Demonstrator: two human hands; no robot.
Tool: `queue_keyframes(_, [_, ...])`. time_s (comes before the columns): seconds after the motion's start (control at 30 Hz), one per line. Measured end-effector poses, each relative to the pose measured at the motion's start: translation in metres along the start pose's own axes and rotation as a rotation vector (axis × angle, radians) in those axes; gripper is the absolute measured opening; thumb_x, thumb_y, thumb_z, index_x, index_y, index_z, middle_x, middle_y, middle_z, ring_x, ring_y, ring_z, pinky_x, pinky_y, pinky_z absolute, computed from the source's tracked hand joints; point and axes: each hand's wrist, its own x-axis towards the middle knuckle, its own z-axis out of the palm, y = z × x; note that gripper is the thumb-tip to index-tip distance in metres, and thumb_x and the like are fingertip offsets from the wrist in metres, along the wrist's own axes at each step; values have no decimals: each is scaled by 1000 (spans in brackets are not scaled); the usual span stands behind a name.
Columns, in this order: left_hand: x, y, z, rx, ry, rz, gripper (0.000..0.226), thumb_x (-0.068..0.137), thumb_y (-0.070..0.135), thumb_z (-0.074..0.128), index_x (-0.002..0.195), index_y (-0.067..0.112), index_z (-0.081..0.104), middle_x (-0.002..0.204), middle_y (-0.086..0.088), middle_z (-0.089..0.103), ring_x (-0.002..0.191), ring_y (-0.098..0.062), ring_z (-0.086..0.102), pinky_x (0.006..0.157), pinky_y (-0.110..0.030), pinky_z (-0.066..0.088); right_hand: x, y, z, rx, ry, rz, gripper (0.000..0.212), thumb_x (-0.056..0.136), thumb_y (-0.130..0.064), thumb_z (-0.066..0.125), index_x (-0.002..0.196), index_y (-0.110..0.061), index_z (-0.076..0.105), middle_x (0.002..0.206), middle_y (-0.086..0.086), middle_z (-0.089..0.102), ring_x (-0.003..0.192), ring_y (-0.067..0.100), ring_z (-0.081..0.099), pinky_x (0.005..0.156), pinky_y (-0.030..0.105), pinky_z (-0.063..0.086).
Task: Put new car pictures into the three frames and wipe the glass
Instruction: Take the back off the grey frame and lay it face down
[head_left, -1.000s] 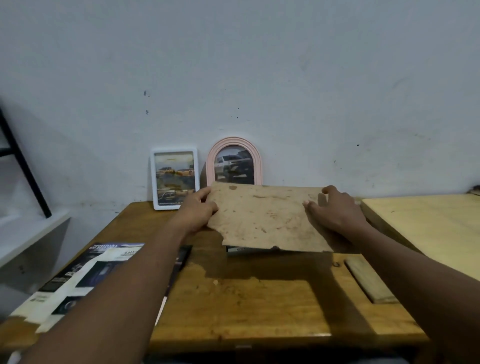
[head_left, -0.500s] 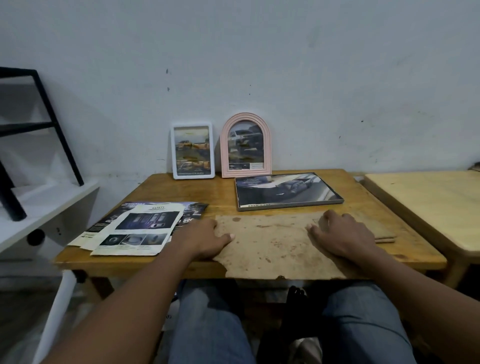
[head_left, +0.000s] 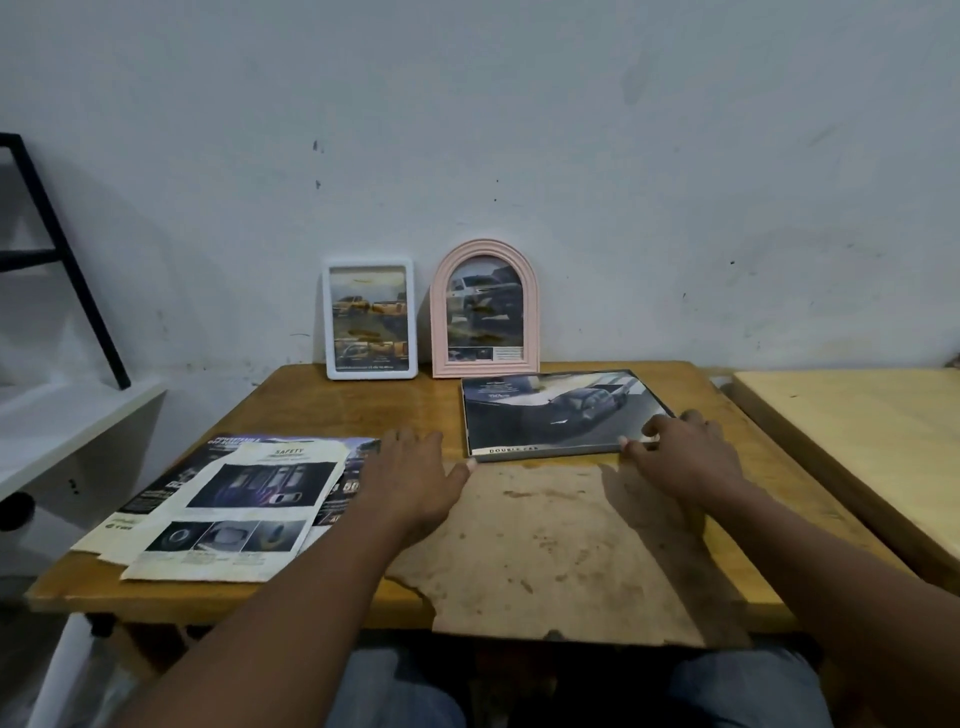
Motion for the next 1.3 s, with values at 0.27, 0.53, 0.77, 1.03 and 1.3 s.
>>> queue_keyframes(0.27, [58, 26, 14, -288, -82, 133, 74, 102, 63, 38, 162, 26, 18, 167, 0, 26, 152, -22, 24, 120, -45, 29, 70, 15, 14, 165, -106, 147, 70, 84, -65, 53, 136, -18, 53, 132, 10, 58, 113, 30, 56, 92, 50, 52])
queue_keyframes(0.53, [75, -9, 13, -84, 10, 60, 62, 100, 64, 35, 150, 27, 37, 138, -4, 61, 119, -25, 60, 97, -45, 53, 57, -33, 31, 27, -30, 101, 70, 88, -65, 52, 138, -17, 46, 138, 12, 51, 123, 35, 48, 99, 49, 44])
queue_keyframes(0.77, [74, -41, 10, -32, -33, -36, 69, 102, 62, 34, 156, 18, 32, 156, -10, 45, 141, -30, 43, 112, -46, 38, 47, -89, 49, 26, 7, 72, 59, 88, -58, 59, 133, -22, 46, 137, 12, 51, 126, 36, 44, 99, 50, 33])
queue_keyframes(1.03, [80, -46, 21, -62, 16, -32, 72, 102, 61, 36, 159, 18, 26, 162, -10, 35, 152, -31, 25, 122, -49, 23, 41, -104, 46, 157, 160, -77, 43, 92, -29, 63, 129, -26, 43, 133, 8, 51, 118, 29, 47, 94, 44, 36])
queue_keyframes(1.3, [87, -11, 15, -170, 133, 148, 65, 101, 58, 41, 156, 24, 32, 158, -4, 40, 144, -25, 37, 117, -47, 33, 59, -74, -2, 472, 472, -272, 32, 97, -12, 58, 127, -21, 54, 125, 7, 46, 92, 15, 48, 71, 26, 49])
